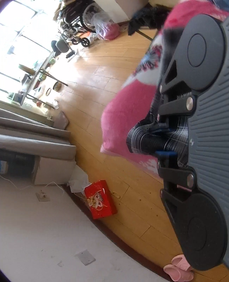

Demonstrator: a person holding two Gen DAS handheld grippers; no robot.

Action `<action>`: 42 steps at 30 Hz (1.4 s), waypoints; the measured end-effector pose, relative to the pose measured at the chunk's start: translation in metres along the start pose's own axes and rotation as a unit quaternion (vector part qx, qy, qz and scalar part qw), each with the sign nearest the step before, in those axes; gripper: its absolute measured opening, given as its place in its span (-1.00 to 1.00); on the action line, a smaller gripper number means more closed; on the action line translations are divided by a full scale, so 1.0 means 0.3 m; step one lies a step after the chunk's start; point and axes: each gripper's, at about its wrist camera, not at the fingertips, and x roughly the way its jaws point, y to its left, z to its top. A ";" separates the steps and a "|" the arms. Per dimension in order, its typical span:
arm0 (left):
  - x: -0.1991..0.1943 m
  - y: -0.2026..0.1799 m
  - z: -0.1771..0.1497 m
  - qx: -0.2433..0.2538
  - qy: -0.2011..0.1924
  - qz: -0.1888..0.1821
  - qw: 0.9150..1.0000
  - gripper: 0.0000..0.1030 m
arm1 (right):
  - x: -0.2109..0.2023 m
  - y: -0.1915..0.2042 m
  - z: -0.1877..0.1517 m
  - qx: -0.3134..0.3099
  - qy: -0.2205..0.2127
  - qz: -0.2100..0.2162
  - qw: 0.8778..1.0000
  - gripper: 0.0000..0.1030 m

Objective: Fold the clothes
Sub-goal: 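Carry the plaid garment with both grippers toward the stack of folded clothes, then lower the plaid garment onto the folded stack and open both grippers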

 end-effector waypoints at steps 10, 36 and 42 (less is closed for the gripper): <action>-0.105 0.016 0.008 -0.036 -0.063 0.002 0.997 -0.29 | -0.293 -0.378 -0.096 0.066 -0.133 0.091 0.985 -0.04; 0.141 -0.315 0.151 0.205 -0.033 0.137 0.969 -0.23 | -0.505 -0.765 -0.709 0.084 -0.237 0.155 0.955 -0.63; 0.170 -0.237 0.136 0.162 -0.037 0.198 0.966 -0.23 | -0.377 -0.650 -0.967 0.011 -0.102 0.141 0.985 -0.62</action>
